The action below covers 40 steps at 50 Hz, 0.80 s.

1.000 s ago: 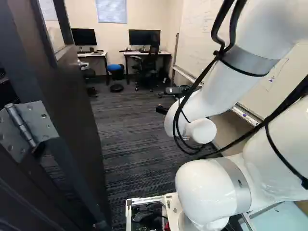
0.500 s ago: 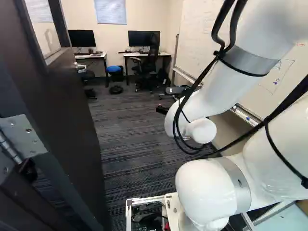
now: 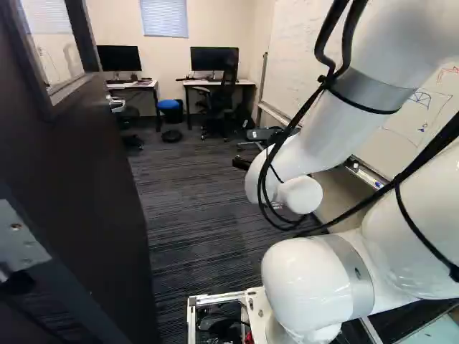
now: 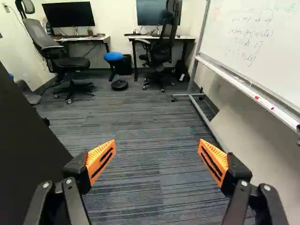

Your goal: Open the door and move inside

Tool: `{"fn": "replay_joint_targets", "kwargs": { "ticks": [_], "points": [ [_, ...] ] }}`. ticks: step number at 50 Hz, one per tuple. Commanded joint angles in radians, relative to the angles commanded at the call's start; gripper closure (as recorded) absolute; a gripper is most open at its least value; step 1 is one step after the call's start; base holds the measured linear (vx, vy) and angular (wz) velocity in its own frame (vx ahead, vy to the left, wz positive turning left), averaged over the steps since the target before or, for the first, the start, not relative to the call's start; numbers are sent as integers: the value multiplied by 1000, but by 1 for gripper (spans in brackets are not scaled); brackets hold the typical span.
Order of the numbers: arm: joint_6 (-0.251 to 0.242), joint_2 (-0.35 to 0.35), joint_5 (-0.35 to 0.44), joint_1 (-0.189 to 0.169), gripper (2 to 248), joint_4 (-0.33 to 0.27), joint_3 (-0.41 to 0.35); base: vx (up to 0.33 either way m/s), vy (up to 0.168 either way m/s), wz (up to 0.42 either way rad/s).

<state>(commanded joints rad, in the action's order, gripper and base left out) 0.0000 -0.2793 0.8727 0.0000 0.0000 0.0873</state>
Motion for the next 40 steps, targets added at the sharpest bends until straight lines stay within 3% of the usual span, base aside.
{"fn": "replay_joint_targets", "kwargs": {
  "ticks": [40],
  "points": [
    [0,0,0,0,3,0,0,136,0,-5]
  ]
}}
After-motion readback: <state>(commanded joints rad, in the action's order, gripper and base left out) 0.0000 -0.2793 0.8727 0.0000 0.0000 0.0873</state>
